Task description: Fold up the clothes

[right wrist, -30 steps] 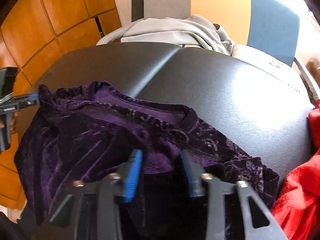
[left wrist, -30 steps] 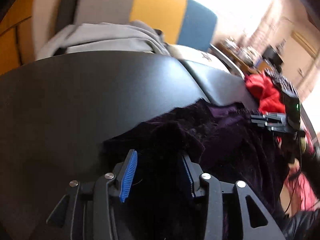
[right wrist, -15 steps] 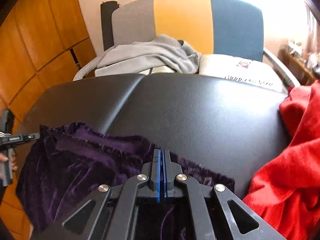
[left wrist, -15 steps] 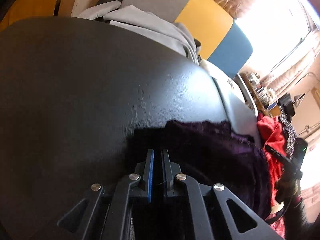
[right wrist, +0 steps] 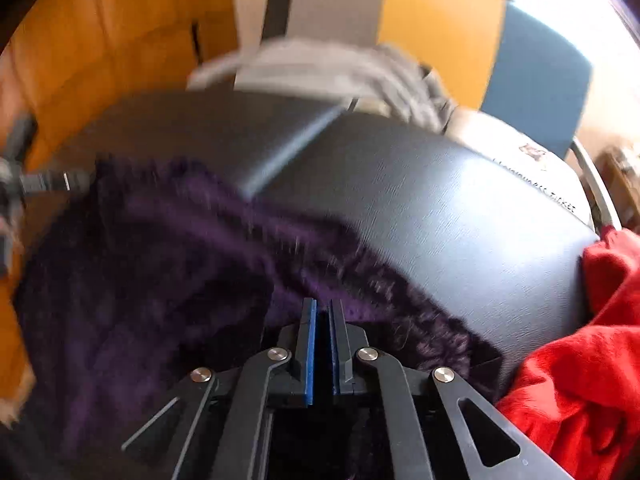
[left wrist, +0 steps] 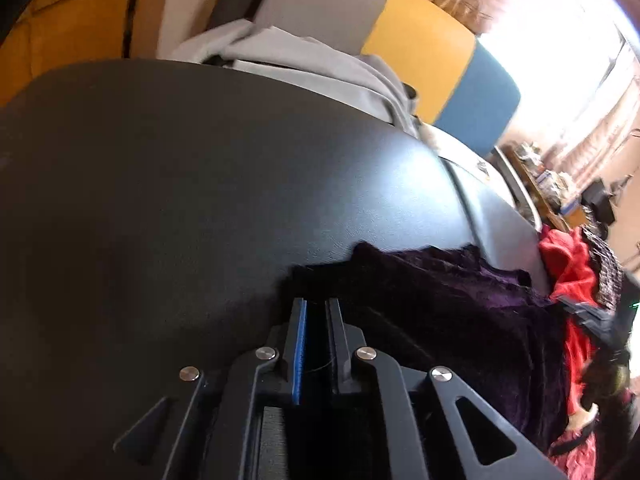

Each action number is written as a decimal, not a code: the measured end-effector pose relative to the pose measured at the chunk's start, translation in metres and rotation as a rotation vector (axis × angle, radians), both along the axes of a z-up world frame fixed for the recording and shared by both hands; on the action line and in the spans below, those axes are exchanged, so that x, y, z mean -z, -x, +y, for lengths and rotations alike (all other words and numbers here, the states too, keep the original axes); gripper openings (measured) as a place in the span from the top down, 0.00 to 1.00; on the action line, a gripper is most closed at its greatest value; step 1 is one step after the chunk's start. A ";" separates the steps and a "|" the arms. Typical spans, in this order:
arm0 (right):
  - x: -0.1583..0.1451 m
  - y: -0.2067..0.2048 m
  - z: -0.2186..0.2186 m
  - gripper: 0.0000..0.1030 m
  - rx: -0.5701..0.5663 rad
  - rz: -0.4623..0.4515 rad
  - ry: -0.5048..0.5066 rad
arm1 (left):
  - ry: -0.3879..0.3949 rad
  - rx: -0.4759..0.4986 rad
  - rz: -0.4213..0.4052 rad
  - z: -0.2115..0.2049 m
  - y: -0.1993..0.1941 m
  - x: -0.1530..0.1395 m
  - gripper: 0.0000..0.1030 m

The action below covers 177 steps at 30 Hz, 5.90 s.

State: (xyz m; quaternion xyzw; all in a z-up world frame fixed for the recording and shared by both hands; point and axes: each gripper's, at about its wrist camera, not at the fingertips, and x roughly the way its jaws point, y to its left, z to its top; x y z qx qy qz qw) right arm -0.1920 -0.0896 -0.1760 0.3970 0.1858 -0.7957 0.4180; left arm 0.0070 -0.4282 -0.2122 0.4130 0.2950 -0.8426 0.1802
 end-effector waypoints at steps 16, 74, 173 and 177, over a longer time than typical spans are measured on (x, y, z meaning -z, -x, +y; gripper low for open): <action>0.023 0.022 0.048 0.35 0.132 -0.052 -0.011 | 0.111 0.247 0.080 0.072 0.028 -0.030 0.83; 0.043 -0.101 0.160 0.42 0.276 -0.159 0.128 | 0.129 -0.013 0.038 0.123 -0.139 -0.021 0.66; 0.013 -0.091 0.153 0.16 -0.274 -0.519 0.210 | 0.039 0.733 0.102 0.337 0.105 -0.012 0.75; 0.018 -0.108 0.111 0.14 -0.307 -0.447 0.170 | 0.069 0.679 0.091 0.323 0.099 -0.014 0.73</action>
